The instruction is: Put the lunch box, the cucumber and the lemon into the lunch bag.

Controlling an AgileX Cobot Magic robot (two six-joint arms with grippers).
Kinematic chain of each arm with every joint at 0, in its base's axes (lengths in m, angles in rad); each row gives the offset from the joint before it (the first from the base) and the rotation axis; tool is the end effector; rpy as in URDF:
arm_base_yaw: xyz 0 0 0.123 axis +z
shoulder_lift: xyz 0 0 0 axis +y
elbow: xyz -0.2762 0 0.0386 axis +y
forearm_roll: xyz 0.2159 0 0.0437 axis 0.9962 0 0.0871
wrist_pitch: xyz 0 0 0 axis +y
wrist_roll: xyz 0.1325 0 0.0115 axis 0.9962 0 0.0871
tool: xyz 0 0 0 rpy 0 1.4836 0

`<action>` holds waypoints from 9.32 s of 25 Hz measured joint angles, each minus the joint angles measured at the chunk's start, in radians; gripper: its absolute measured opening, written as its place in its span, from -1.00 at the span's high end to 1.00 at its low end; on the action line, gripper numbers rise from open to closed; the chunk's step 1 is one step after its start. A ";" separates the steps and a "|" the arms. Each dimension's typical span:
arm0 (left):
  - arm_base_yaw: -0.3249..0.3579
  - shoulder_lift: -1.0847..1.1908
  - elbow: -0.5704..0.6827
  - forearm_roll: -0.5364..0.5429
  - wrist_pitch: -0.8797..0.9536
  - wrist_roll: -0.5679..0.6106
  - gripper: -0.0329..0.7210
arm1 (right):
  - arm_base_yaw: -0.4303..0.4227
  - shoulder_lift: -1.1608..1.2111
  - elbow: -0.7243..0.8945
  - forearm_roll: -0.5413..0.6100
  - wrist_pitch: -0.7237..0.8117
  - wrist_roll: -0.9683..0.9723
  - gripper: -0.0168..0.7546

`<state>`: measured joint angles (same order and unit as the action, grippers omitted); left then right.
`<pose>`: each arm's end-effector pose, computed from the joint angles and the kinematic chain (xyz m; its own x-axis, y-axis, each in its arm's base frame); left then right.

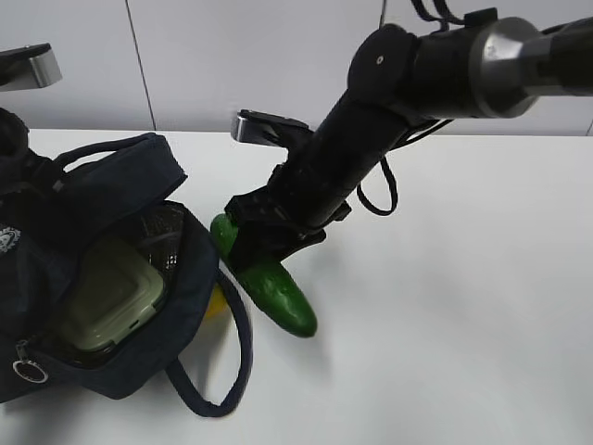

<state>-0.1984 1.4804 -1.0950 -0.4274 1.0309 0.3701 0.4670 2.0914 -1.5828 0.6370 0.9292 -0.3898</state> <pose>0.2503 -0.0986 0.2415 -0.8925 0.3126 -0.3252 0.4106 0.8615 -0.2988 0.3449 0.2449 0.1657 -0.8596 -0.4068 -0.3092 -0.5096 0.7273 0.4597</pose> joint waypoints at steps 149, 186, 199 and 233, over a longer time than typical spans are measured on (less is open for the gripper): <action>0.052 0.000 0.000 -0.143 0.031 0.046 0.94 | -0.033 0.191 -0.322 0.681 0.217 -0.371 0.96; 0.096 0.074 -0.002 0.053 -0.039 -0.029 0.82 | -0.010 0.046 -0.326 -0.073 0.221 -0.293 0.96; 0.096 0.074 -0.002 0.100 -0.052 -0.029 0.75 | -0.001 0.115 -0.328 -0.193 0.271 -0.176 0.12; 0.096 0.076 -0.002 0.106 -0.056 -0.031 0.69 | 0.042 0.300 -0.330 -0.007 0.046 -0.074 0.04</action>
<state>-0.1019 1.5564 -1.0972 -0.3211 0.9747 0.3390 0.5094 2.3917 -1.9131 0.6299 0.9756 -0.4642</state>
